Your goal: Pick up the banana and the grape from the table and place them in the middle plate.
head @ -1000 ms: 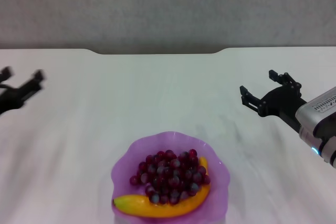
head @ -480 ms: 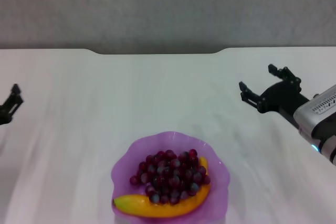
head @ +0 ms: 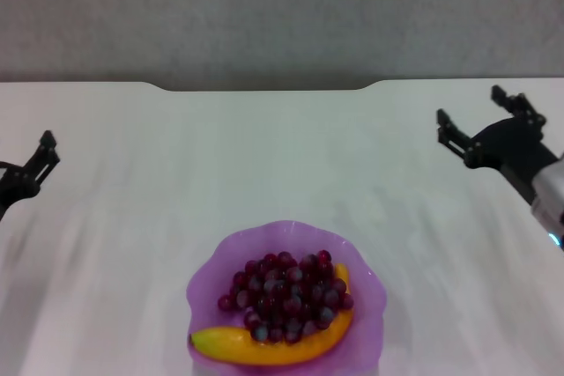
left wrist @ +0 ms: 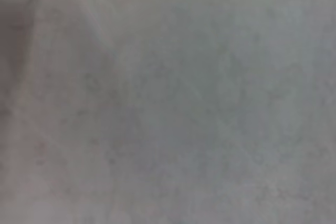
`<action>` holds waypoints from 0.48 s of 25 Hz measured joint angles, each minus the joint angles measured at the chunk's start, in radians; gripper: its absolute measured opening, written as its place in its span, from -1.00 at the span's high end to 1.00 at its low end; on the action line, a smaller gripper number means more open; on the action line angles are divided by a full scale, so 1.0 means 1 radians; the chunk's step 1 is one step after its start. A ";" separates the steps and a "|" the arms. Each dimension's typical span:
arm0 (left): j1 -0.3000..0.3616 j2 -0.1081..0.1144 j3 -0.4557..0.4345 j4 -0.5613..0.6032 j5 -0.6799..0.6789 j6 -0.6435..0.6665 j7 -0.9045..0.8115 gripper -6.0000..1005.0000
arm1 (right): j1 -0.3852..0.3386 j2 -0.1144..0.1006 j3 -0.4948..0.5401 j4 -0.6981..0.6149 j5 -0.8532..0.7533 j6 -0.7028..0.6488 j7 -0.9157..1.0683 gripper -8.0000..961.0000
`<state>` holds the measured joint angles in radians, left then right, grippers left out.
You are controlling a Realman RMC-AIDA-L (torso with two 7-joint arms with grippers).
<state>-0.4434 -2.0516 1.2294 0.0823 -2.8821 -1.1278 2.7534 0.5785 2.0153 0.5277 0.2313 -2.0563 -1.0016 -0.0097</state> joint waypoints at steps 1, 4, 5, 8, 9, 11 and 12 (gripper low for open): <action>0.000 0.001 -0.001 0.000 -0.004 -0.001 -0.008 -0.74 | 0.000 0.000 0.000 0.000 0.000 0.000 0.000 -0.83; 0.005 0.002 -0.005 0.000 -0.016 -0.002 -0.040 -0.73 | -0.048 0.000 0.017 0.000 0.073 -0.096 -0.040 -0.83; 0.008 0.002 -0.005 0.000 -0.017 -0.002 -0.042 -0.73 | -0.048 0.000 0.017 0.000 0.073 -0.096 -0.040 -0.83; 0.031 -0.001 -0.020 -0.001 -0.018 0.001 -0.052 -0.73 | -0.069 0.001 0.020 0.006 0.106 -0.101 -0.046 -0.83; 0.035 -0.001 -0.025 -0.002 -0.018 0.002 -0.054 -0.73 | -0.077 0.002 0.023 0.009 0.109 -0.105 -0.046 -0.83; 0.047 0.001 -0.048 -0.002 -0.018 0.003 -0.059 -0.73 | -0.091 0.001 0.028 0.021 0.116 -0.111 -0.046 -0.83; 0.051 0.003 -0.056 -0.002 -0.018 0.002 -0.060 -0.73 | -0.096 0.000 0.030 0.027 0.122 -0.113 -0.044 -0.83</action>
<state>-0.3928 -2.0488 1.1731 0.0799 -2.9002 -1.1257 2.6936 0.4827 2.0157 0.5574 0.2583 -1.9340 -1.1144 -0.0540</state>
